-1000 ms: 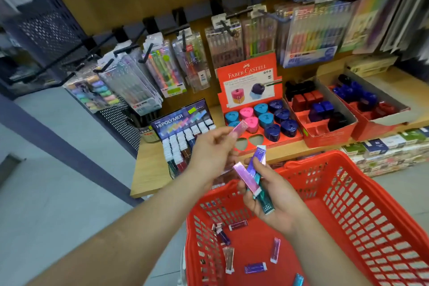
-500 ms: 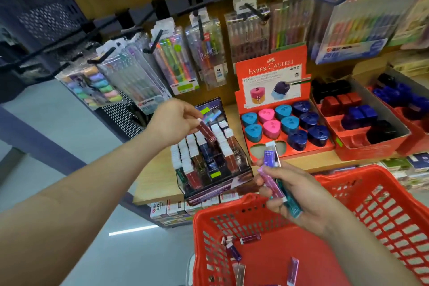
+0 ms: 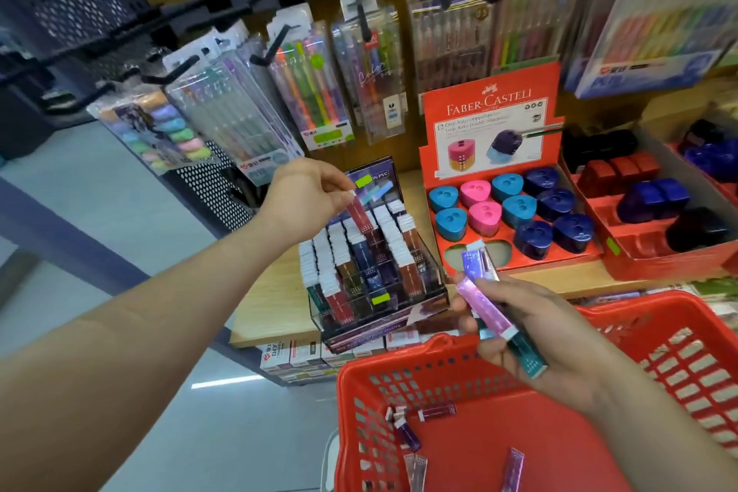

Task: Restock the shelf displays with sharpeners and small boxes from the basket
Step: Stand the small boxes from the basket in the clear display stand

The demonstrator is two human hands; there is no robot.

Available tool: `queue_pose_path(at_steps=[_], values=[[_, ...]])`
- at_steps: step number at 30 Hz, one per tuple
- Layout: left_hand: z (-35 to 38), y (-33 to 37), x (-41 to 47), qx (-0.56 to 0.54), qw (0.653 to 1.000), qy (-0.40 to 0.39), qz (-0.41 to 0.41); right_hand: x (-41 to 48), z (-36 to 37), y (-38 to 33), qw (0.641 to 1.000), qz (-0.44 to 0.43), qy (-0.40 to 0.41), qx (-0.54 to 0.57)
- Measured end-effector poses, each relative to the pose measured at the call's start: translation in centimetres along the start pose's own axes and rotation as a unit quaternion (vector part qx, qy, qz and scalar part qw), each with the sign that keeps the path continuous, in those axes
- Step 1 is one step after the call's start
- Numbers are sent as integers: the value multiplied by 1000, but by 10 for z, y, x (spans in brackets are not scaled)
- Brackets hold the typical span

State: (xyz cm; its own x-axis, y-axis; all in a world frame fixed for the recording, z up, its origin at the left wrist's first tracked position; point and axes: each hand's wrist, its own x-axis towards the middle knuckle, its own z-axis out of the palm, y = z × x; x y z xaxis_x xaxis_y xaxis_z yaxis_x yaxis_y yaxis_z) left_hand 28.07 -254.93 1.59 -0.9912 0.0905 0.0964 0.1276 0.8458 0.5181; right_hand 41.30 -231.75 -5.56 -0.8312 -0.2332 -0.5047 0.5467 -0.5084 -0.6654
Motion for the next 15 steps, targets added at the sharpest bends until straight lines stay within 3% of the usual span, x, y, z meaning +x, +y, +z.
queue_pose_path(at_steps=[4, 10, 15], values=[[2, -1, 0, -19, 1000, -8, -7, -3, 2, 3, 999, 2, -12, 29], [17, 3, -6, 91, 993, -25, 65, -7, 9, 3, 1000, -1, 17, 18], [25, 6, -6, 110, 989, -45, 85, -6, 13, 4, 999, -20, 28, -4]])
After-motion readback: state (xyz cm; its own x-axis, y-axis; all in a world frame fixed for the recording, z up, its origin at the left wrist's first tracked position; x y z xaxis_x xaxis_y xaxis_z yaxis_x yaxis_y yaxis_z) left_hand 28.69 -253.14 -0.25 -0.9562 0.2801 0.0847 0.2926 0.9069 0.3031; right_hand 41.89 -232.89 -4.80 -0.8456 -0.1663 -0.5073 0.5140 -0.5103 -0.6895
